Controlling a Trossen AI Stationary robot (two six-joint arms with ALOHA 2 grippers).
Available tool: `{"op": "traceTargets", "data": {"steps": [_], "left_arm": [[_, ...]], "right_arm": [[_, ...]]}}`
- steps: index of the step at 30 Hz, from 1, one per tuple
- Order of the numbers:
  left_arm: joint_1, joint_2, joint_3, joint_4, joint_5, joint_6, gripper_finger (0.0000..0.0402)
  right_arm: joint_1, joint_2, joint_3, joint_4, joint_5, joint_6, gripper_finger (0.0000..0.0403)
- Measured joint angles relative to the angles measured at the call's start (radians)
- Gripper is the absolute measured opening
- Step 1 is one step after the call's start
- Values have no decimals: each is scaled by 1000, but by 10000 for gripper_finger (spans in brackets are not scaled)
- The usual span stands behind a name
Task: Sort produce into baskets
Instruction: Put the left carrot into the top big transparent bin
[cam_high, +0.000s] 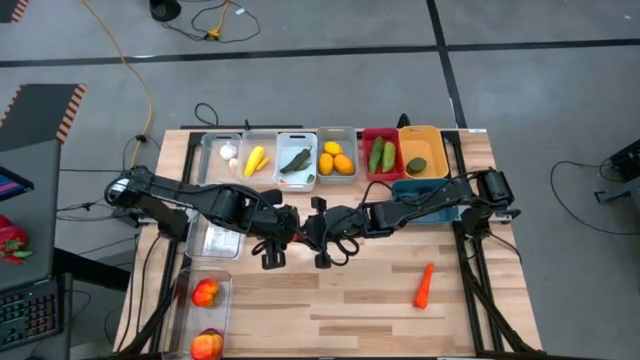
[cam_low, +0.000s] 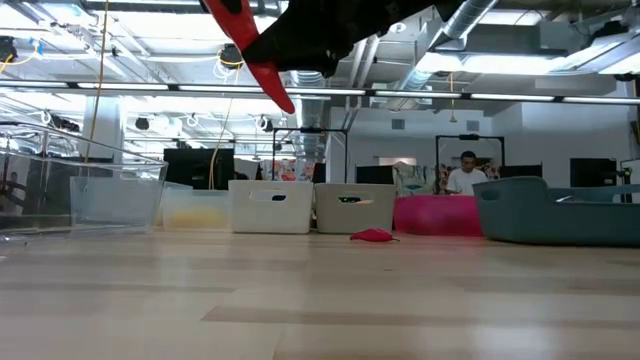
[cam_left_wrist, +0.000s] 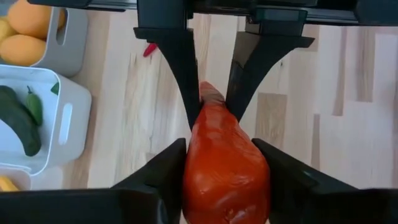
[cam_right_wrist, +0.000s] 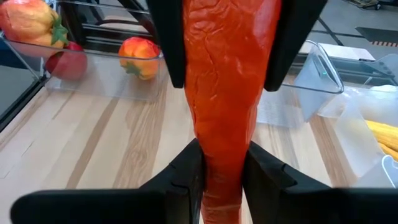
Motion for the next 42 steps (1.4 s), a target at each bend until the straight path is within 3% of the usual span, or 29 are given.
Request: {"op": "traceTargets", "data": {"steps": [5,12,18,27,42], "left_arm": [[1,0,0,1,4,-11,128],[3,0,0,-18,32,-13,164],[29,0,0,-161,90,-18,160],[81,-27,0,-394,116,-14,147],[124,-211,0,-411,72,-83,151]], "right_arm": [[-7,0,0,-3,-12,46,134],[-14,0,0,-7,-49,71,212],[-14,-10,1,-66,-49,79,266],[-28,-46,1,-206,-49,76,271],[-37,-52,1,-312,-49,76,271]]}}
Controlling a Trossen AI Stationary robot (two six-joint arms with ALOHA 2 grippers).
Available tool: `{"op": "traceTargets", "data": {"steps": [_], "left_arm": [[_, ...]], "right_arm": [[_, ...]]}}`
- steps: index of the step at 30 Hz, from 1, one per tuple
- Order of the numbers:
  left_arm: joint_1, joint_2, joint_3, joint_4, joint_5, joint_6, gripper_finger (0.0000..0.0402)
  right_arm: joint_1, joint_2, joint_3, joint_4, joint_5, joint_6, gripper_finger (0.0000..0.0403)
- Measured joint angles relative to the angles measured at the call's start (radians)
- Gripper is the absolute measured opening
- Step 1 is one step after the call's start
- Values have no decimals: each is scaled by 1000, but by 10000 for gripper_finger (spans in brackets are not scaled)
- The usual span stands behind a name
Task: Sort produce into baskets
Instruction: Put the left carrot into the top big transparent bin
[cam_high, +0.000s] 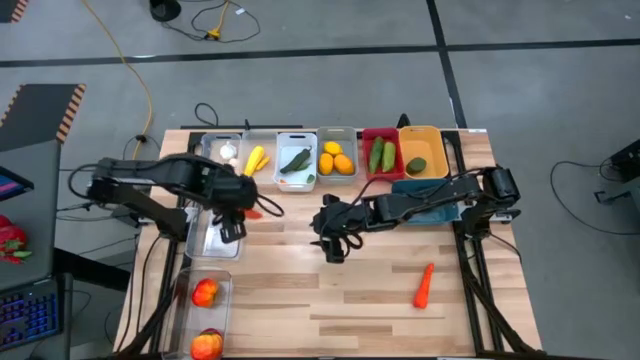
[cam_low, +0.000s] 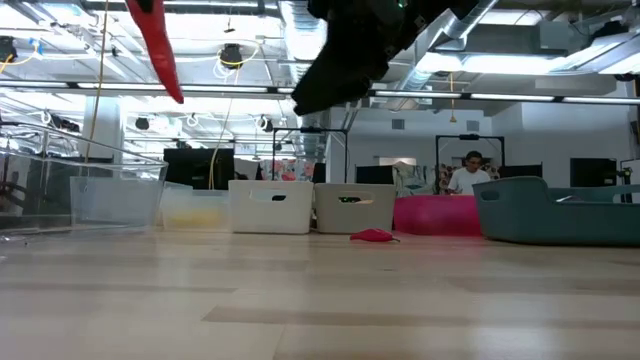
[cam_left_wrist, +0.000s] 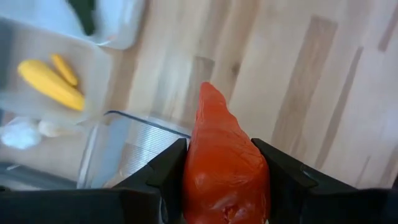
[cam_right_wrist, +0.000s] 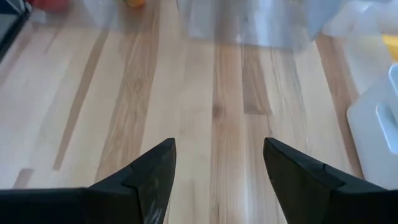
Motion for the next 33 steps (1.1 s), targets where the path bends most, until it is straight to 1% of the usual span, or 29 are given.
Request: {"op": "traceTargets", "data": {"steps": [7,12,22,27,31,33], "left_arm": [[-1,-94,0,0,-99,-118,151],[-1,-149,-16,4,-108,-140,151],[-1,-264,-241,0,-88,-165,151],[-1,-289,-347,1,-67,-180,151],[-1,-283,-420,1,-53,-183,152],[-1,-275,-454,1,-38,-180,159]], "right_arm": [[13,0,0,-103,0,0,271],[27,0,0,-176,0,1,271],[51,0,0,-255,0,3,271],[70,0,73,-405,0,37,271],[87,1,142,-556,0,87,271],[96,0,170,-617,0,111,271]]}}
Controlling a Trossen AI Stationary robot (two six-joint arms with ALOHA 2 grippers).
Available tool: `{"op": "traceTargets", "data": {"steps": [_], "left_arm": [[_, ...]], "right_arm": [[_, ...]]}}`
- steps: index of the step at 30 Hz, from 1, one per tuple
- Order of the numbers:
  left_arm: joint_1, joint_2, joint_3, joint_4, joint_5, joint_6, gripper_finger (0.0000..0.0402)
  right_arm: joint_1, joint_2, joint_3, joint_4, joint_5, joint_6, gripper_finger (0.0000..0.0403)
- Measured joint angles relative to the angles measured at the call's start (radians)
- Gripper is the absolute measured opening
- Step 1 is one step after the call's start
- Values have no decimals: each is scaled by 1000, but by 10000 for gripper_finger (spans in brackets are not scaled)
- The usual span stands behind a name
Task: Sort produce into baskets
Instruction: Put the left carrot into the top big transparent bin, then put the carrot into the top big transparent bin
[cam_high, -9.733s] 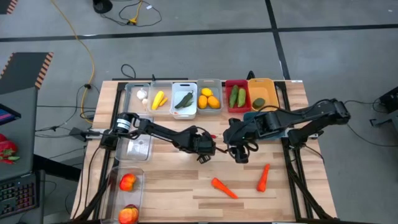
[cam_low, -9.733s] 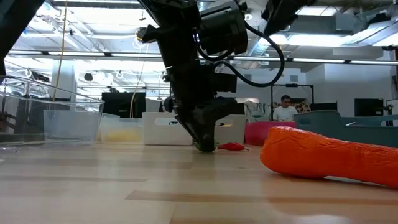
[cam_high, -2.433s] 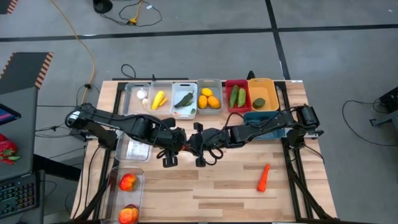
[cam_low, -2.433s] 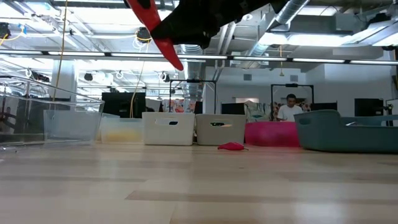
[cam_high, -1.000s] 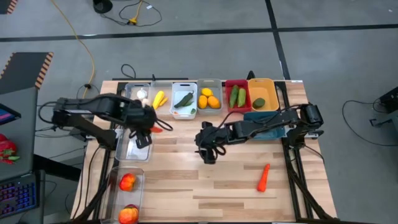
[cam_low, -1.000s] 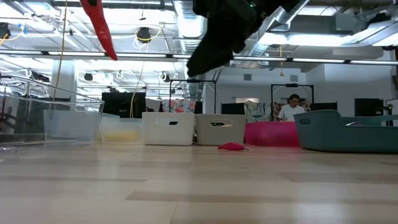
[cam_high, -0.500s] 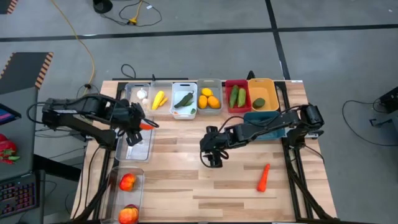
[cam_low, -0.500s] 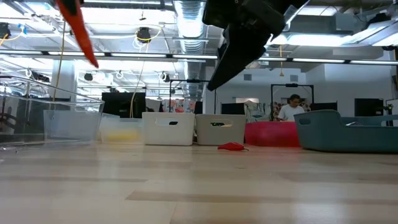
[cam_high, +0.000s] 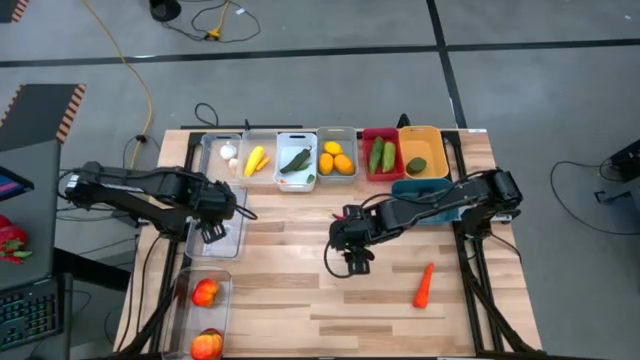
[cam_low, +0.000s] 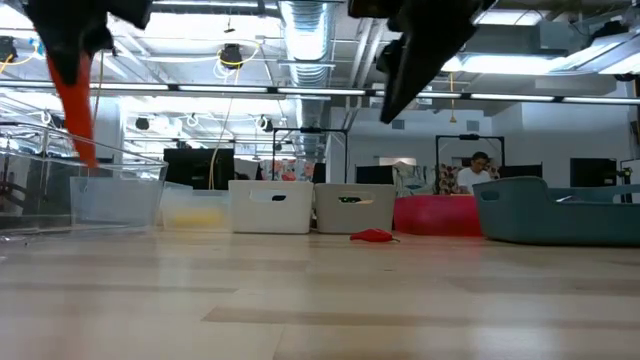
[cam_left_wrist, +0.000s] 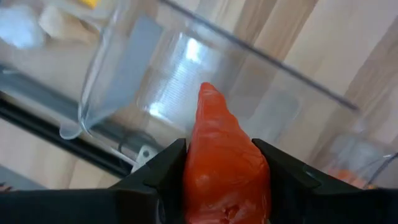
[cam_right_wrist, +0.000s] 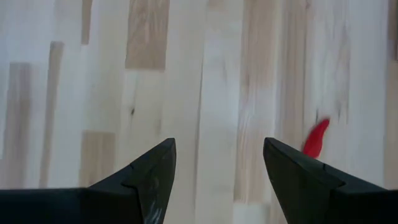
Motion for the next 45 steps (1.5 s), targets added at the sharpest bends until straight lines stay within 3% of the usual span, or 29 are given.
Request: {"op": "traceTargets", "data": {"steps": [10,21,34,45], "left_arm": [[0,9,-100,-1,83,1,246],[0,9,-101,0,119,-30,263],[0,9,-101,0,98,-35,263],[0,9,-101,0,74,-35,263]], "right_arm": [[58,0,53,-292,-1,192,271],[177,0,55,-611,-8,885,271],[420,1,-26,-617,-15,1658,271],[615,3,-131,-533,-16,2139,271]]}}
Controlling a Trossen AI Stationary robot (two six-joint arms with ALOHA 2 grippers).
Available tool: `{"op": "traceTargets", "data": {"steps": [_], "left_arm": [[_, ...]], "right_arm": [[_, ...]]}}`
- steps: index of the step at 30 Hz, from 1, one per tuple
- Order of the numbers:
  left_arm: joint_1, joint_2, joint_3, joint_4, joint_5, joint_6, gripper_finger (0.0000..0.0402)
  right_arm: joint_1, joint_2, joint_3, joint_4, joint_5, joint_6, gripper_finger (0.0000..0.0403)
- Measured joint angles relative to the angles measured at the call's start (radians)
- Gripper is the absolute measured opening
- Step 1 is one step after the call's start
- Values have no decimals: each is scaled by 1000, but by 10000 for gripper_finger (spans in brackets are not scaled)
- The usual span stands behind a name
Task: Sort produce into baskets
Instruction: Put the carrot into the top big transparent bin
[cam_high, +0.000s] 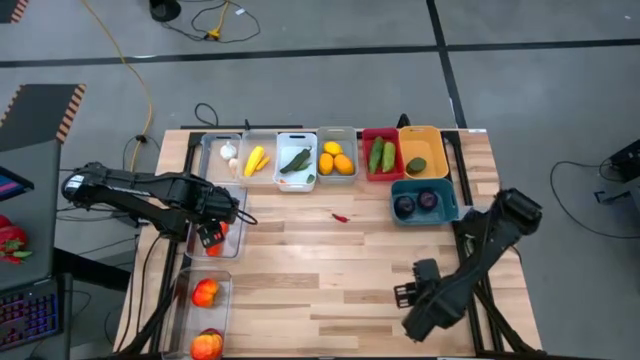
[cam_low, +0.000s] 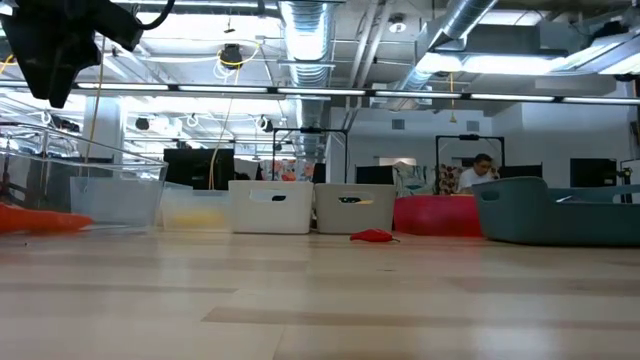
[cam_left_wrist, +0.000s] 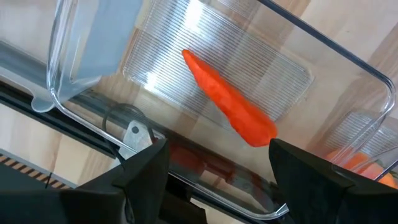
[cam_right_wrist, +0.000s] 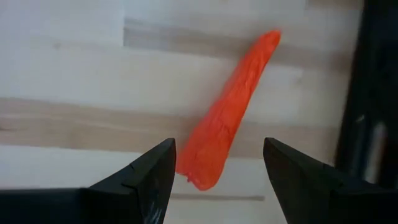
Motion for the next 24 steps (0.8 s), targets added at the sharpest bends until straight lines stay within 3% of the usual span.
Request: {"op": "traceTargets", "data": {"steps": [8,24], "left_arm": [[0,0,0,0,0,0,263],[0,0,0,0,-1,-11,263]], "right_arm": [[67,1,-91,142,0,106,271],[73,1,-254,387,14,105,269]]}}
